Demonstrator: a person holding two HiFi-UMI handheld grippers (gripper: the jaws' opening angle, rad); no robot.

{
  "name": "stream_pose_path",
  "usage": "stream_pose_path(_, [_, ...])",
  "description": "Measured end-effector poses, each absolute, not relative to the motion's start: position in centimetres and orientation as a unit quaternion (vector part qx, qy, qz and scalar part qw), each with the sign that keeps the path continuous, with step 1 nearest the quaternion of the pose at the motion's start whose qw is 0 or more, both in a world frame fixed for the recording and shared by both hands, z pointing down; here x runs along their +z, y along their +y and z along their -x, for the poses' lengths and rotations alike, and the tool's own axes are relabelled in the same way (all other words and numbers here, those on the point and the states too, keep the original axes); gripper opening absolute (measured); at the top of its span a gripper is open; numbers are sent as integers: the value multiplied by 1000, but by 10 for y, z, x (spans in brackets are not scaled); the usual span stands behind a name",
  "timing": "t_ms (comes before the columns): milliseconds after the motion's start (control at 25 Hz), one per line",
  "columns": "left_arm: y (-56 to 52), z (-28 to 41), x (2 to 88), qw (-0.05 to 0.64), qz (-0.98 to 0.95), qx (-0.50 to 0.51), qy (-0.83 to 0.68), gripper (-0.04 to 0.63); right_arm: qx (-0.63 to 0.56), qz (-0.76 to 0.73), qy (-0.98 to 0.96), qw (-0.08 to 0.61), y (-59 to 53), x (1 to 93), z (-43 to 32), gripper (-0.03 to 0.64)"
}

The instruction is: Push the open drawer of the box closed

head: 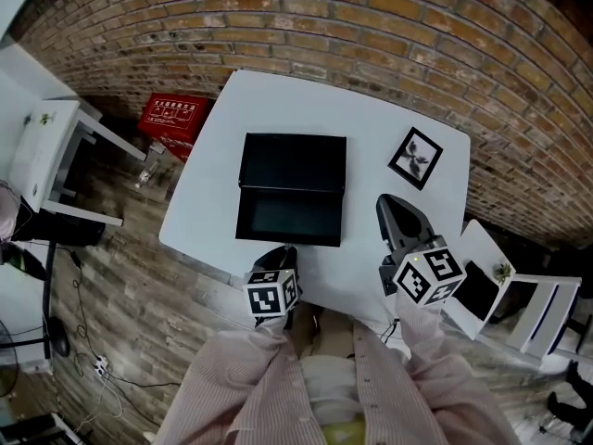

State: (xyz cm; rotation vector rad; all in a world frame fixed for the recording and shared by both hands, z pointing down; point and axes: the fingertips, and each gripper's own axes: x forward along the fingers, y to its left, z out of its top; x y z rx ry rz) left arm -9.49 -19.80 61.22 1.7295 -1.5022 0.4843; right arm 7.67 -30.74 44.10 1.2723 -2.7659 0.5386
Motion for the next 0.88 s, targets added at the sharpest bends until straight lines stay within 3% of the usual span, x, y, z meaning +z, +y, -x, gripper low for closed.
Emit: stream_pose_path(880, [-208,95,607,391,-687,206,-577,60,168,-418,-892,20,-316,438,-74,3])
